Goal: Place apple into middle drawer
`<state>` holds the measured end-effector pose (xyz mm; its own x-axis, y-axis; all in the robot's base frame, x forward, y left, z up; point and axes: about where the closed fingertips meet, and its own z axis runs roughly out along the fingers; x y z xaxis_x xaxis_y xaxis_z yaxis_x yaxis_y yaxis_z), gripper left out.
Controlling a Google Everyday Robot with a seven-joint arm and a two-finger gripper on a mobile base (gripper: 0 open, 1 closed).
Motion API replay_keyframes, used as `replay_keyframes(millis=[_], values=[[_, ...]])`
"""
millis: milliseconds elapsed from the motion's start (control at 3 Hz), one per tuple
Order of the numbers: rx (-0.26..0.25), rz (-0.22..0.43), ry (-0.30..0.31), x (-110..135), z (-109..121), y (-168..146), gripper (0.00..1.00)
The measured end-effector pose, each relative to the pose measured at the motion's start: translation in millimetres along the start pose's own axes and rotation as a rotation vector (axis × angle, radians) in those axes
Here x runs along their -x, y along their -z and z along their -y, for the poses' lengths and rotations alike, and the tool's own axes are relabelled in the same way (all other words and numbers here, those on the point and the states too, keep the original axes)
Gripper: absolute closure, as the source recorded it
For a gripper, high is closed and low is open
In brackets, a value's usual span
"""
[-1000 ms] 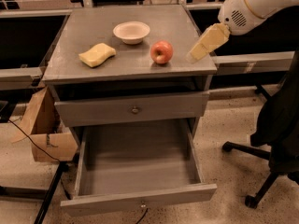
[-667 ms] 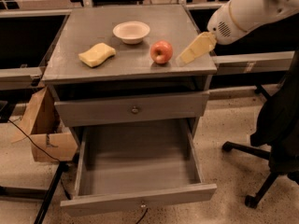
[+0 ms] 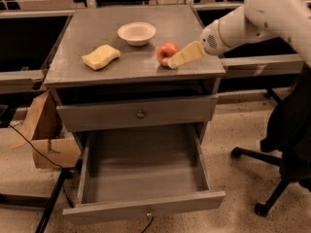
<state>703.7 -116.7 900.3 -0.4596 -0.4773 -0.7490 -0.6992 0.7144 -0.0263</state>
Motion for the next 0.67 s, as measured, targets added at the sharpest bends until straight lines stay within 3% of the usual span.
replay_keyframes(millis=[667], values=[[0.042, 0.026, -0.029, 23, 3, -59, 0.0]])
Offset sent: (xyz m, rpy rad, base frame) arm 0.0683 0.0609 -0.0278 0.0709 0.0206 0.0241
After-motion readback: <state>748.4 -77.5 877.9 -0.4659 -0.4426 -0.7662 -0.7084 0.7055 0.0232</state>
